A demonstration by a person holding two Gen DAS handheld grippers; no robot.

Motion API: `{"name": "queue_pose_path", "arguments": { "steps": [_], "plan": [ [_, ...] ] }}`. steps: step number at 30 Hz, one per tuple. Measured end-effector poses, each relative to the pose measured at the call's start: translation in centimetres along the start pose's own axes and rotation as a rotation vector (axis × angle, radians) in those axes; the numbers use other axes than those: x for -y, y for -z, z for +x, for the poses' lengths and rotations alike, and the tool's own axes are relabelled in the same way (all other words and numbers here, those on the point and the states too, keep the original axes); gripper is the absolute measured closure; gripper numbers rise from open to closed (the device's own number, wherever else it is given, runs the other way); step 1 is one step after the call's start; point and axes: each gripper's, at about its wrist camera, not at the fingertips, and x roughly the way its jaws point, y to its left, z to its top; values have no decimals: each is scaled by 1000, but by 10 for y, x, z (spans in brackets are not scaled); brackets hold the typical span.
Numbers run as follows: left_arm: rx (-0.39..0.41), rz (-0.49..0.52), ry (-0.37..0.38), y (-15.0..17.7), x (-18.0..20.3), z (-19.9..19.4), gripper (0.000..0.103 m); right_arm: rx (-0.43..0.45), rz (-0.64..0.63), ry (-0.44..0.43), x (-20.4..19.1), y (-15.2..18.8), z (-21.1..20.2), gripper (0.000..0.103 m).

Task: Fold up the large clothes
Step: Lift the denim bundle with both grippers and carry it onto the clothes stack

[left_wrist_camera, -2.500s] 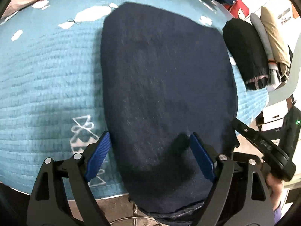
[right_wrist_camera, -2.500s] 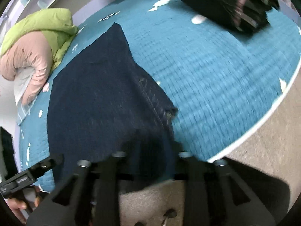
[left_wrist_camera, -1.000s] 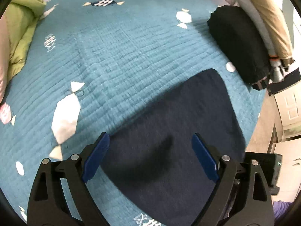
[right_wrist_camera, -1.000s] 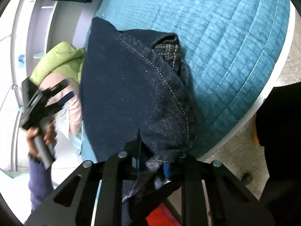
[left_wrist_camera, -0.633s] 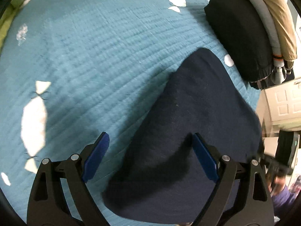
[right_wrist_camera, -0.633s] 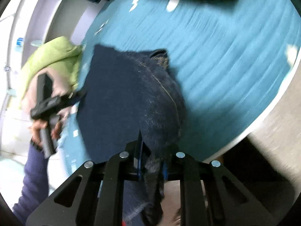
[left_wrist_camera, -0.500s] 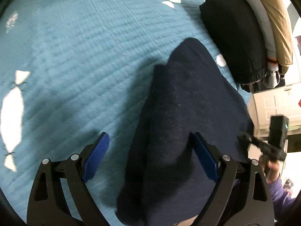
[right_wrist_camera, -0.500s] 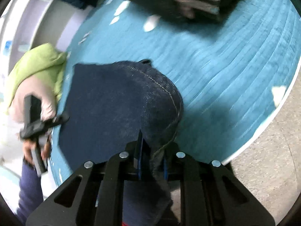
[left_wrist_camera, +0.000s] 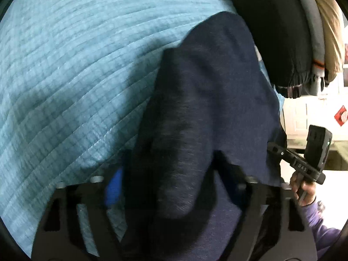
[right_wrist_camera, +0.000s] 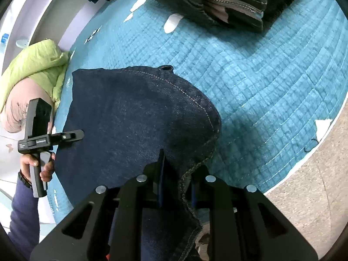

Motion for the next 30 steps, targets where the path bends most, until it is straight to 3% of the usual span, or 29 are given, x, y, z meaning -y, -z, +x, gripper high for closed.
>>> {"name": "queue_pose_path", "arguments": {
  "steps": [1, 6, 10, 15, 19, 24, 30],
  "plan": [
    [6, 24, 19, 1, 5, -2, 56, 2, -4, 5, -1, 0, 0, 86],
    [104, 145, -85, 17, 35, -14, 71, 62, -77, 46, -19, 9, -11, 87],
    [174, 185, -97, 32, 50, -36, 75, 116, -117, 21, -35, 19, -31, 88],
    [241, 202, -73, 49, 66, -72, 75, 142, -91, -114, -45, 29, -65, 88],
    [319, 210, -44, 63, 82, -118, 75, 196, -129, -168, -61, 30, -104, 87],
    [413, 289, -50, 55, 147, -180, 75, 304, -186, -232, -78, 19, -175, 87],
    [481, 471, -134, -8, 269, -244, 75, 449, -181, -302, -78, -18, -266, 88]
  ]
}}
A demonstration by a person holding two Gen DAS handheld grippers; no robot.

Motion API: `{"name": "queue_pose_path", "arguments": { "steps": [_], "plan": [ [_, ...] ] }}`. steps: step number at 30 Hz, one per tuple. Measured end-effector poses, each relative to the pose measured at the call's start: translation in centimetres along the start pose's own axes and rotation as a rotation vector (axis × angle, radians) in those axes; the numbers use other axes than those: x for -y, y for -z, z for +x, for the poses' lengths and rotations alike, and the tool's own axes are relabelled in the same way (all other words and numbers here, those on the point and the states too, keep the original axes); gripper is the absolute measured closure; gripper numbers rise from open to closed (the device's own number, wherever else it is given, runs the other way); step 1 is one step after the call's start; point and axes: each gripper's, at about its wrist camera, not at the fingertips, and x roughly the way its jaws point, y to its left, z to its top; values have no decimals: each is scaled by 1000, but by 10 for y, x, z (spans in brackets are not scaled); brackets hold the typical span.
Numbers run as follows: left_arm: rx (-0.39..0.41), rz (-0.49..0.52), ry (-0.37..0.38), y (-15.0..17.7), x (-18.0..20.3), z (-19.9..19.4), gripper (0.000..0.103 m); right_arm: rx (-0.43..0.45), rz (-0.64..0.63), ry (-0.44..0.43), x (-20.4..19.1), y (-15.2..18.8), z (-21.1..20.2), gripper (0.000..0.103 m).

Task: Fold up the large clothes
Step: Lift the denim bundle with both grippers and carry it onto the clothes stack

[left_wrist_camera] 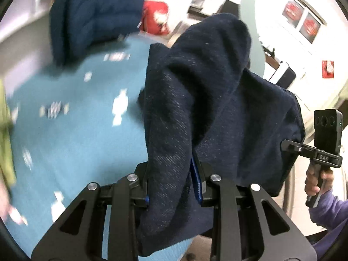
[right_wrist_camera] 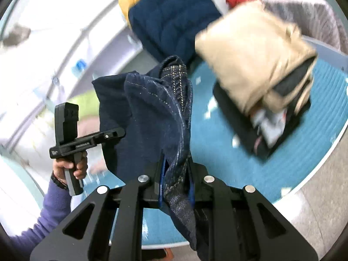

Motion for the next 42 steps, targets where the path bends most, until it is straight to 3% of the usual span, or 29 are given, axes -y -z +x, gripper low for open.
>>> {"name": "queue_pose_path", "arguments": {
  "steps": [5, 8, 10, 14, 16, 20, 23, 25, 28, 30, 32, 34, 35, 37, 39, 40, 42],
  "plan": [
    [39, 84, 27, -115, 38, 5, 75, 148, -24, 4, 1, -80, -43, 88],
    [25, 144, 13, -182, 60, 26, 75, 193, 54, -32, 22, -120, -55, 87],
    [0, 190, -13, -227, 72, 52, 75, 214, 103, -57, 45, -146, -54, 87],
    [-48, 272, -97, -286, 98, 111, 74, 218, 240, -79, 107, -184, -35, 87],
    [-72, 248, -146, -306, 100, 156, 66, 205, 334, -48, 148, -194, -18, 87],
    [-80, 164, -284, -306, 86, 232, 52, 130, 444, 85, 228, -194, 17, 86],
    [-19, 55, -259, -298, 64, 251, 34, 89, 467, 136, 263, -186, 42, 76],
    [60, 26, -275, -295, 54, 241, 32, 106, 425, 183, 269, -179, 49, 61],
    [130, 32, -287, -293, 57, 220, 32, 141, 365, 215, 265, -174, 53, 59],
    [156, 105, -272, -282, 78, 200, 33, 143, 337, 247, 261, -175, 54, 55],
    [281, 185, -336, -265, 99, 169, 33, 155, 308, 266, 256, -178, 51, 53],
    [331, 220, -311, -249, 112, 145, 33, 196, 268, 287, 248, -181, 43, 49],
    [322, 214, -257, -239, 118, 136, 33, 201, 250, 298, 245, -184, 41, 49],
    [201, 248, -162, -228, 128, 148, 32, 227, 219, 342, 237, -187, 32, 49],
    [122, 319, -188, -216, 141, 170, 33, 243, 192, 375, 230, -190, 22, 49],
    [67, 334, -238, -210, 143, 189, 32, 267, 168, 421, 223, -190, 15, 48],
    [43, 363, -307, -206, 141, 211, 27, 321, 80, 498, 202, -186, 0, 48]
  ]
}}
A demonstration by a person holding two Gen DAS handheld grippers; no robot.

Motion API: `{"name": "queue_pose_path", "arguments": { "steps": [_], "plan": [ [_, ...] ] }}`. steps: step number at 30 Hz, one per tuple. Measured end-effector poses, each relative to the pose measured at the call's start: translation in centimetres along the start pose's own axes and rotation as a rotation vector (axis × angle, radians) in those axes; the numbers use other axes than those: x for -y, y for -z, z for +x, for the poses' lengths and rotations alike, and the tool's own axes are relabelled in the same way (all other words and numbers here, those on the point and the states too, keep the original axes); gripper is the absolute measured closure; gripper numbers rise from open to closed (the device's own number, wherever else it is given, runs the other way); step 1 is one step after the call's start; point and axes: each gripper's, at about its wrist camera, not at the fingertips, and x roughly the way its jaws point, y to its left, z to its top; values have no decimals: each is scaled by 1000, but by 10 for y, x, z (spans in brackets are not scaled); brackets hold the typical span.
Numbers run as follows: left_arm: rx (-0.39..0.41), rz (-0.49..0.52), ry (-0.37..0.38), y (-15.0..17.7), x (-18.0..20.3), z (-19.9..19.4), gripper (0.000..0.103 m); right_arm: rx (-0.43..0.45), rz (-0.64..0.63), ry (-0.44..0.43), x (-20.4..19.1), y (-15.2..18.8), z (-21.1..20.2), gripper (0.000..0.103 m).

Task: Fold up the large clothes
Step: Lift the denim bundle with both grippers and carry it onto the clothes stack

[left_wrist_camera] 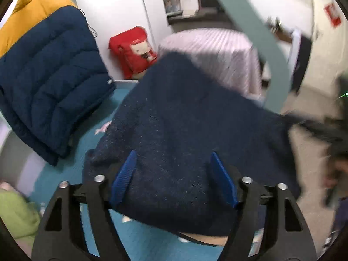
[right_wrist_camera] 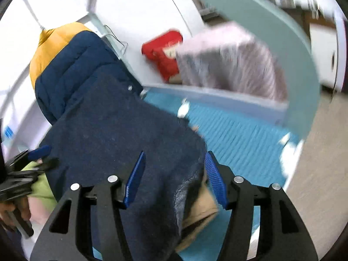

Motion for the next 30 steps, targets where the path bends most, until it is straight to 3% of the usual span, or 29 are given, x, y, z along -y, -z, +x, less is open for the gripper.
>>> {"name": "queue_pose_path", "arguments": {
  "steps": [3, 5, 8, 13, 19, 23, 30],
  "plan": [
    [-37, -40, -31, -4, -9, 26, 23, 55, -108, 1, -22, 6, -19, 46],
    [-44, -64, -26, -6, -21, 37, 21, -22, -181, -91, -41, 15, -4, 46],
    [-74, -100, -24, -8, -40, 53, 21, -129, -266, -71, -60, 31, 38, 46],
    [-130, -156, -37, -8, -66, 79, 20, -347, -192, -158, -56, 39, 114, 41],
    [-141, -277, -24, 1, -96, 116, 20, -373, -220, -98, -72, 32, 144, 32],
    [-130, -302, -27, 10, -103, 129, 20, -407, -192, -108, -68, 33, 160, 31],
    [-80, -292, -28, 13, -100, 119, 20, -372, -160, -108, -69, 31, 155, 28]
  ]
}}
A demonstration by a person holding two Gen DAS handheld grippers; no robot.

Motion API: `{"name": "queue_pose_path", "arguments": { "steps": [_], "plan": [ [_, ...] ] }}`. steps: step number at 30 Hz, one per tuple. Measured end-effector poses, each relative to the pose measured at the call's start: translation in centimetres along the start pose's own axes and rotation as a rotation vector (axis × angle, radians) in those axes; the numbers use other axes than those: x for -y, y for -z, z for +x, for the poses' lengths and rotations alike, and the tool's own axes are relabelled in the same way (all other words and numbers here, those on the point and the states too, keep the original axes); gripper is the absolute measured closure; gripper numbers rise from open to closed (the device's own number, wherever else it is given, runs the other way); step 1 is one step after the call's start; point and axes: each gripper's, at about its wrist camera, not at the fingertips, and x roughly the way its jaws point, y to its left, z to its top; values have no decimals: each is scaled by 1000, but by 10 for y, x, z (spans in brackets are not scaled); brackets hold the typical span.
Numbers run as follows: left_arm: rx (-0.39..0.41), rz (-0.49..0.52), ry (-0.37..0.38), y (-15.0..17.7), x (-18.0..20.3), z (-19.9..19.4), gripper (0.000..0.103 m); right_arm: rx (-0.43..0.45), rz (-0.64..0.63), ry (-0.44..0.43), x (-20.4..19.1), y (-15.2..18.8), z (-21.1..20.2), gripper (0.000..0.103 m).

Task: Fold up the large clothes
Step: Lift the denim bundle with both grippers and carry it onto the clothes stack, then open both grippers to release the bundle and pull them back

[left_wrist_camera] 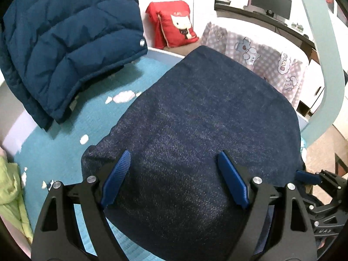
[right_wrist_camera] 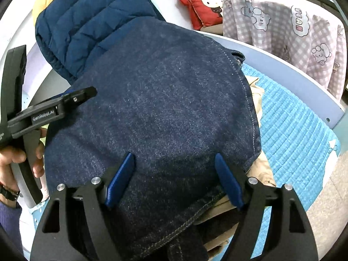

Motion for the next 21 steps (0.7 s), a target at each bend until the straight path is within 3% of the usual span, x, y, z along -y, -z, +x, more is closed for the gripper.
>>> {"name": "queue_pose_path", "arguments": {
  "steps": [7, 11, 14, 18, 21],
  "plan": [
    [100, 46, 34, 15, 13, -53, 6, 14, 39, 35, 0, 7, -25, 23],
    [172, 1, 102, 29, 7, -96, 6, 40, 61, 65, -3, 13, -45, 22],
    [204, -24, 110, 46, -3, -130, 5, 73, 69, 44, -9, 17, -63, 20],
    [220, -82, 76, 81, -23, -169, 5, 93, 10, 43, -35, 25, -88, 15],
    [213, -102, 8, 115, -31, -195, 5, 94, -33, 50, -55, 35, -101, 10]
  ]
}}
